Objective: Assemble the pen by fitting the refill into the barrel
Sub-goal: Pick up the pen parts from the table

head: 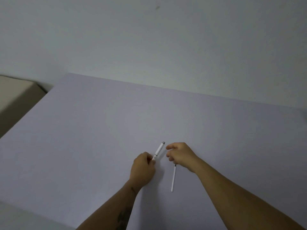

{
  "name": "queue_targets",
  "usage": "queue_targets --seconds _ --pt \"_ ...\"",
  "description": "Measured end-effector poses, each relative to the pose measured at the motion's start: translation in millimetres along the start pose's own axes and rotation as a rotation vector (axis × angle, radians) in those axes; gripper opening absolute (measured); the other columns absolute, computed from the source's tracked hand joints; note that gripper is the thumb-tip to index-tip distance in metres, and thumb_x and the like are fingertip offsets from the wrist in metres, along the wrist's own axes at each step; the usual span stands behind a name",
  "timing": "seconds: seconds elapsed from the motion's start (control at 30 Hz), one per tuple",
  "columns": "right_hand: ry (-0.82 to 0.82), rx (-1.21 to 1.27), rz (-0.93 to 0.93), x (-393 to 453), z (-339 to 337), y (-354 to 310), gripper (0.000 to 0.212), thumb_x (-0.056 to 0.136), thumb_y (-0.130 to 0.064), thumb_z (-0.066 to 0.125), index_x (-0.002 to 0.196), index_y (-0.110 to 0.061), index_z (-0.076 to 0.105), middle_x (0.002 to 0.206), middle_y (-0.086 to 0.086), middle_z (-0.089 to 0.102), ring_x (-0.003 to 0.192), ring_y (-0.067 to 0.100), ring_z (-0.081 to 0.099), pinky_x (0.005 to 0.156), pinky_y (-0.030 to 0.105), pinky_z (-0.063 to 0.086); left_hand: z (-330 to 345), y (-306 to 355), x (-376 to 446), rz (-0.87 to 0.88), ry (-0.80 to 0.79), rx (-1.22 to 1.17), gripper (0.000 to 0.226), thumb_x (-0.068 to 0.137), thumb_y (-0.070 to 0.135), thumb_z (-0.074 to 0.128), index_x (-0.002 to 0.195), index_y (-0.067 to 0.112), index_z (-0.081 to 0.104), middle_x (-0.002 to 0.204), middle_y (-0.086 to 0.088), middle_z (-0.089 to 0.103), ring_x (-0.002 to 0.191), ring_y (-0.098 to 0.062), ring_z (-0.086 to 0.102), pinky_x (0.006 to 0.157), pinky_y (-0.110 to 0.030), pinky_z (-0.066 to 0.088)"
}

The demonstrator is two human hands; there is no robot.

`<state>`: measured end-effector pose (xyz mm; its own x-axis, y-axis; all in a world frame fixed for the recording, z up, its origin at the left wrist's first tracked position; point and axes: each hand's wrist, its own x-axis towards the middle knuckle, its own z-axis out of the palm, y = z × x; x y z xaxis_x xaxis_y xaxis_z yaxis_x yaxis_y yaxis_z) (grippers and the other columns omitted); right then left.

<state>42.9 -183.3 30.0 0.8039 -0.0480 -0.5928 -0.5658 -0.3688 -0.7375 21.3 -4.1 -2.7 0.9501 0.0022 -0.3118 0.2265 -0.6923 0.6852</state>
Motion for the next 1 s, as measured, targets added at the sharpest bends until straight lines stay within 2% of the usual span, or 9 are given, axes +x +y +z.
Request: queue_targets --seconds 0.07,0.17,0.4,0.57,0.63,0.77,0.83,0.9,1.0 --pt "0.020 0.130 -0.016 3 5 -9 0.010 0.087 -0.019 0.065 0.092 -0.016 0.072 0.086 0.000 0.075 0.071 0.011 0.070 0.064 0.024 0.058 -2 6 1 0.033 0.001 -0.025 0.009 0.088 0.020 0.062 0.081 0.022 0.057 0.074 0.005 0.062 0.066 -0.011 0.056 0.059 -0.024 0.047" --pt "0.090 0.296 0.010 8 9 -17 0.015 0.088 -0.021 0.068 0.083 -0.007 0.074 0.075 0.005 0.073 0.061 0.012 0.066 0.057 0.022 0.057 -5 13 4 0.068 0.006 -0.036 0.012 0.086 0.020 0.066 0.078 0.021 0.056 0.071 0.004 0.062 0.062 -0.012 0.056 0.057 -0.024 0.047" --pt "0.155 0.344 0.074 19 19 -17 0.014 0.087 -0.008 0.066 0.077 -0.001 0.072 0.068 0.010 0.072 0.052 0.015 0.064 0.059 0.028 0.061 -15 10 8 0.048 -0.114 0.021 0.008 0.089 0.016 0.064 0.083 0.020 0.059 0.072 0.004 0.060 0.060 -0.010 0.052 0.054 -0.020 0.040" --pt "0.230 0.495 0.127 29 2 -15 0.032 0.087 0.000 0.060 0.059 -0.005 0.072 0.058 0.010 0.071 0.053 0.018 0.058 0.061 0.032 0.059 -24 -5 3 -0.026 -0.192 0.050 0.010 0.089 0.017 0.062 0.080 0.022 0.060 0.071 0.005 0.058 0.060 -0.010 0.052 0.054 -0.020 0.040" --pt "0.150 0.368 0.143 30 -9 -11 0.031 0.084 0.002 0.059 0.058 -0.005 0.073 0.066 0.014 0.072 0.056 0.021 0.058 0.059 0.029 0.057 -26 -12 -1 -0.055 -0.189 0.042 0.008 0.089 0.019 0.063 0.081 0.021 0.062 0.072 0.005 0.060 0.061 -0.010 0.054 0.054 -0.020 0.041" --pt "0.143 0.027 0.168 33 -3 -2 0.011 0.080 -0.004 0.061 0.081 -0.003 0.071 0.079 0.015 0.073 0.063 0.023 0.067 0.056 0.030 0.059 -27 -16 -4 -0.072 -0.185 0.025 0.004 0.090 0.022 0.062 0.086 0.020 0.064 0.074 0.004 0.062 0.063 -0.010 0.056 0.055 -0.019 0.042" --pt "0.182 -0.070 0.131 34 8 0 0.008 0.078 -0.007 0.062 0.082 -0.009 0.068 0.084 0.013 0.073 0.072 0.026 0.071 0.063 0.035 0.061 -28 -15 -5 -0.076 -0.189 0.024 0.004 0.090 0.022 0.061 0.088 0.020 0.064 0.077 0.003 0.064 0.066 -0.011 0.058 0.055 -0.019 0.043" --pt "0.203 -0.196 0.091 36 15 0 0.008 0.076 -0.010 0.062 0.082 -0.013 0.066 0.089 0.009 0.071 0.081 0.027 0.070 0.069 0.034 0.059 -29 -16 -6 -0.084 -0.191 0.030 0.004 0.090 0.022 0.061 0.089 0.020 0.065 0.080 0.002 0.065 0.068 -0.011 0.059 0.055 -0.019 0.043" --pt "0.221 -0.310 0.074 40 23 -1 0.016 0.074 -0.009 0.062 0.088 -0.005 0.069 0.094 0.011 0.071 0.087 0.028 0.068 0.074 0.033 0.056 -32 -18 -8 -0.101 -0.194 0.021 0.004 0.089 0.020 0.061 0.088 0.020 0.065 0.080 0.001 0.065 0.066 -0.011 0.058 0.054 -0.018 0.043"
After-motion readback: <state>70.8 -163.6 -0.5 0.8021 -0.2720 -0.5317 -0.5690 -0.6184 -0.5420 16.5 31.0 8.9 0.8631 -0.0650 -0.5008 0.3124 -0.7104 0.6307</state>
